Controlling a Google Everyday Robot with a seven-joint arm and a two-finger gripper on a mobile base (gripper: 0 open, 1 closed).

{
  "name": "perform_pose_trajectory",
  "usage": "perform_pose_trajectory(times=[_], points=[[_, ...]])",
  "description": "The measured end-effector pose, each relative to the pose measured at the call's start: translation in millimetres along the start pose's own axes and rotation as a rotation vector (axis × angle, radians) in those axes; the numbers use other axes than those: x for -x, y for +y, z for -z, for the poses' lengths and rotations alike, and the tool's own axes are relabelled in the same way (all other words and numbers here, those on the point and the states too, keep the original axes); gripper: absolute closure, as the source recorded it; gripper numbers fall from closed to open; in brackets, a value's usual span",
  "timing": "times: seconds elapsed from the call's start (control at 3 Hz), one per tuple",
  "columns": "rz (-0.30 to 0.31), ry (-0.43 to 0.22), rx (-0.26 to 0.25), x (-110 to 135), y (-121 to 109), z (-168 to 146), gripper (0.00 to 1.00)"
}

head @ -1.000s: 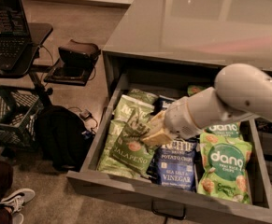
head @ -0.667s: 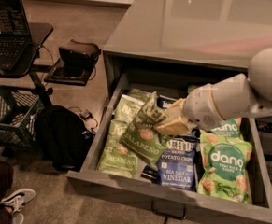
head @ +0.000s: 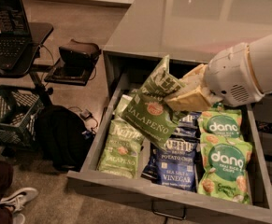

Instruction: Pick green jalapeno chip bag from top drawer and place on counter

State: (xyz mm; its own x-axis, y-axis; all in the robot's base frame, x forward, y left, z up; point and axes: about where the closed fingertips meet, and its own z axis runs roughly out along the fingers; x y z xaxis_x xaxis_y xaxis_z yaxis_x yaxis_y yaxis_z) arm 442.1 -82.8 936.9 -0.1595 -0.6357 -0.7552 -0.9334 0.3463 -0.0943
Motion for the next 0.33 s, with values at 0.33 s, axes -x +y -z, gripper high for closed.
perform_pose_trajectory(times=[0.33], points=[[0.0,0.0,0.0,0.1,0.0,0.0,1.0]])
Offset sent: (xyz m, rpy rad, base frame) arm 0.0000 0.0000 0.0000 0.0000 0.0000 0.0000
